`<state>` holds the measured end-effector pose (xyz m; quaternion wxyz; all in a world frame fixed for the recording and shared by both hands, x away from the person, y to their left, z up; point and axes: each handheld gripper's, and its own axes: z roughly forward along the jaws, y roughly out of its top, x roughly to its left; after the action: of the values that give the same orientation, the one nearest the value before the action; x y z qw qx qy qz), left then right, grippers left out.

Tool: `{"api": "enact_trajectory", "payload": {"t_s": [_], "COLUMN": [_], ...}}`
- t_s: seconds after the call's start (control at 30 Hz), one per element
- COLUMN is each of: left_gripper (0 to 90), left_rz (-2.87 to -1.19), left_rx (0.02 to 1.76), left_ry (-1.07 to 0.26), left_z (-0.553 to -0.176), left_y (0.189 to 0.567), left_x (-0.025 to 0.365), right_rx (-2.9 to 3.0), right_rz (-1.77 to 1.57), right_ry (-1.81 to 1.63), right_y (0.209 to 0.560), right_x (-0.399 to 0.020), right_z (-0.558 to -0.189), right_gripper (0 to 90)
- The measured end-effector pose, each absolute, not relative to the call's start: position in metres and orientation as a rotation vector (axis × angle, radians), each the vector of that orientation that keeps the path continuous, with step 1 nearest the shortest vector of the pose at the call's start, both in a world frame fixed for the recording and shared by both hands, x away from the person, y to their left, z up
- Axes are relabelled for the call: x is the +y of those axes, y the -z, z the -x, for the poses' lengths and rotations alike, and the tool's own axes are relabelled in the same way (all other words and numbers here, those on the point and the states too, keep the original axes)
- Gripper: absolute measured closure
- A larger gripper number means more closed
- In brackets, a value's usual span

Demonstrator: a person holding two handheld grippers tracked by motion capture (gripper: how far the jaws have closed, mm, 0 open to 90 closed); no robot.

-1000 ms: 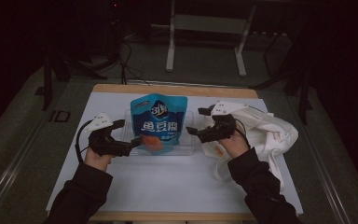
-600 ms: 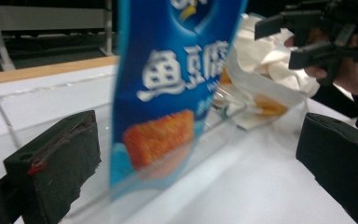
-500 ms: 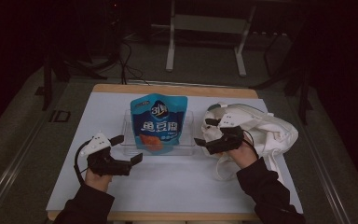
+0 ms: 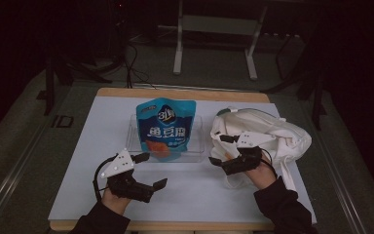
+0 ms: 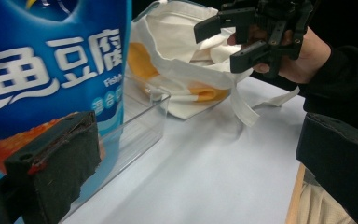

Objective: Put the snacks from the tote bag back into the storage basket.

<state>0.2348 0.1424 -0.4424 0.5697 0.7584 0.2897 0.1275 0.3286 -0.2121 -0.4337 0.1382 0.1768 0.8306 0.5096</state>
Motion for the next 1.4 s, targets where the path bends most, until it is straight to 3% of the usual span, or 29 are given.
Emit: {"api": "enact_trajectory", "payload": {"t_s": [0.8, 1.4], "left_gripper": [0.0, 0.0], "left_rz": [-1.978, -1.989], "left_rx": [0.539, 0.516], "left_ry": [-0.206, -0.169], "left_z": [-0.239, -0.238], "left_y": [0.480, 0.490], "left_x": [0.104, 0.101], "right_rx": [2.412, 2.328], "right_rz": [-0.504, -0.587], "right_ry": [-1.443, -1.463], "right_y": [0.461, 0.480], "right_x": [-0.239, -0.249], "right_z": [-0.296, -0.278], "right_gripper": [13.8, 13.3]}}
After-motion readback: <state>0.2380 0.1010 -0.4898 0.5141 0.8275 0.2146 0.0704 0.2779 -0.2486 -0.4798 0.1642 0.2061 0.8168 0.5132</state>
